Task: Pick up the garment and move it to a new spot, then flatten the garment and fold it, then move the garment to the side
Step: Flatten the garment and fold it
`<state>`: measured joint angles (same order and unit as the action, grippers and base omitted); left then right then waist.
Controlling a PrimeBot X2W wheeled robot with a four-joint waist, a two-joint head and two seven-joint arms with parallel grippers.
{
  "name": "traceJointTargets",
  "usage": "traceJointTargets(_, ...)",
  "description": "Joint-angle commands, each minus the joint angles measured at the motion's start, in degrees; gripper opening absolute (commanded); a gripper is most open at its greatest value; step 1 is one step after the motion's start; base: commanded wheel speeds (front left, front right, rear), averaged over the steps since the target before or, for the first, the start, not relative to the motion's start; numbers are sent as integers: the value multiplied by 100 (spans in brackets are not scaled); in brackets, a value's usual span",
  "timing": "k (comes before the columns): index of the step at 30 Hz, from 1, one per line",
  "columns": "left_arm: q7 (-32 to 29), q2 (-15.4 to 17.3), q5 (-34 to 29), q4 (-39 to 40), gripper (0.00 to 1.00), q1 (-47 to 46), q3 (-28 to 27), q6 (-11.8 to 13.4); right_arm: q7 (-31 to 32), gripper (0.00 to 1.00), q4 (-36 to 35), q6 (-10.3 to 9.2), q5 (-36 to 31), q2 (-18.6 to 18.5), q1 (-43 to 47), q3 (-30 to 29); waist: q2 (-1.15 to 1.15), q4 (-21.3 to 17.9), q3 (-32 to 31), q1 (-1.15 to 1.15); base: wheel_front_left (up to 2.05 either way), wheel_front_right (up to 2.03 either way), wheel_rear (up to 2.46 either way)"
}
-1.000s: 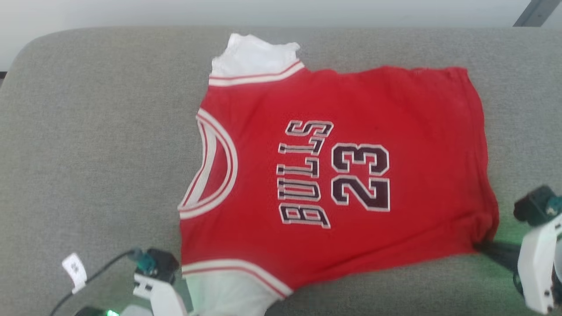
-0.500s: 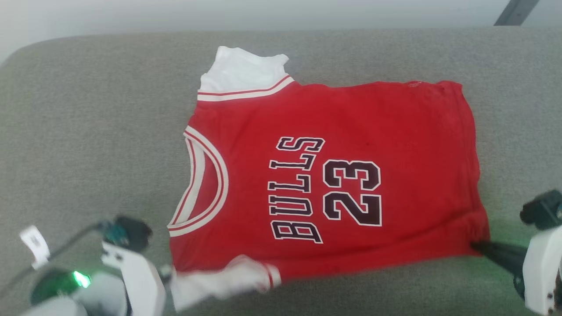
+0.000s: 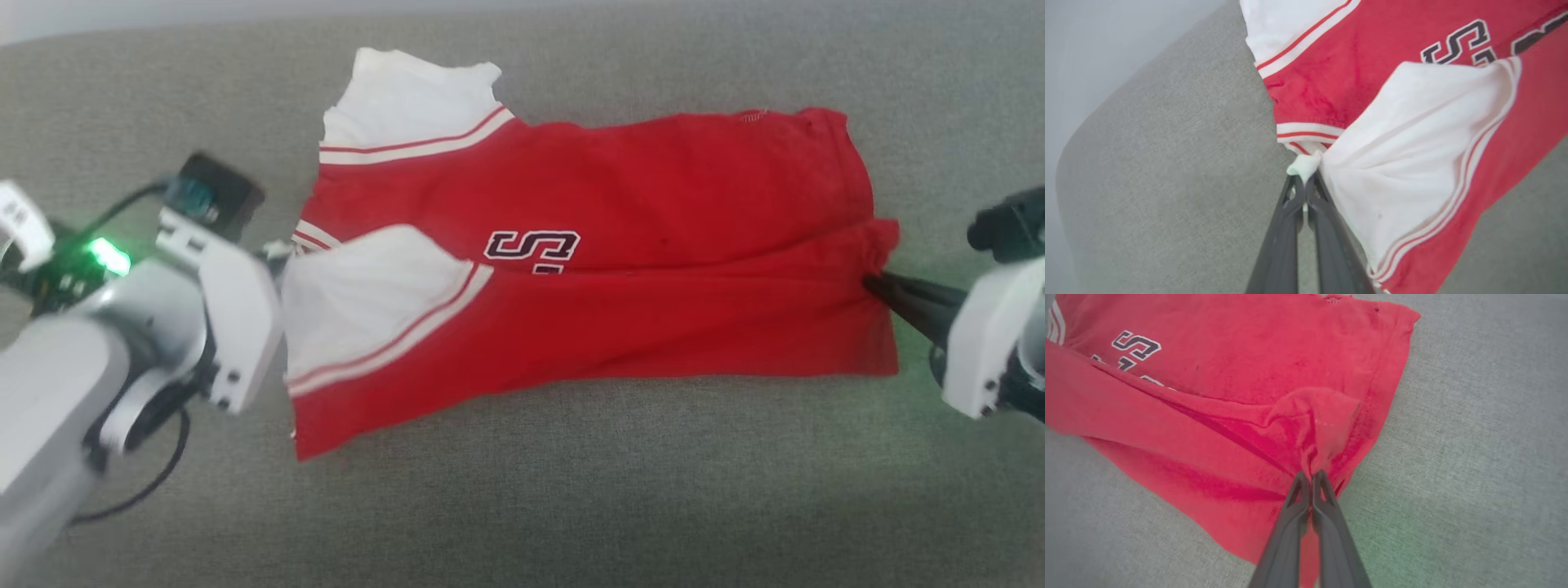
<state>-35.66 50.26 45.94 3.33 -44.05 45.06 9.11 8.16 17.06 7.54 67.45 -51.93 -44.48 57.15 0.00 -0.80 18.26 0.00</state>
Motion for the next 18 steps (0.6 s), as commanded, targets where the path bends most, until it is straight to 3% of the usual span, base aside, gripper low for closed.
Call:
traceJointTargets(1,19,-108,-20,-165,0,-122,45,-85,34,0,107,-11,-50,85,-69,-10,0,-34,83,0,0,0,0)
traceJointTargets(9,27,-965,-41,-1818,0,-726,388,-807,264,0,1086,-11,-304,882,-531,182,0,-114,375,0,0,0,0)
traceJointTargets(17,166,-1499,240,-3086,0,-778,445,-1122,391,0,1456,-11,-262,1313,-786,589,0,-133,458,0,0,0,0)
traceJointTargets(18,215,-1540,233,-3191,15,-787,435,-1122,414,0,1462,-10,-244,1312,-818,629,0,-129,451,0,0,0,0)
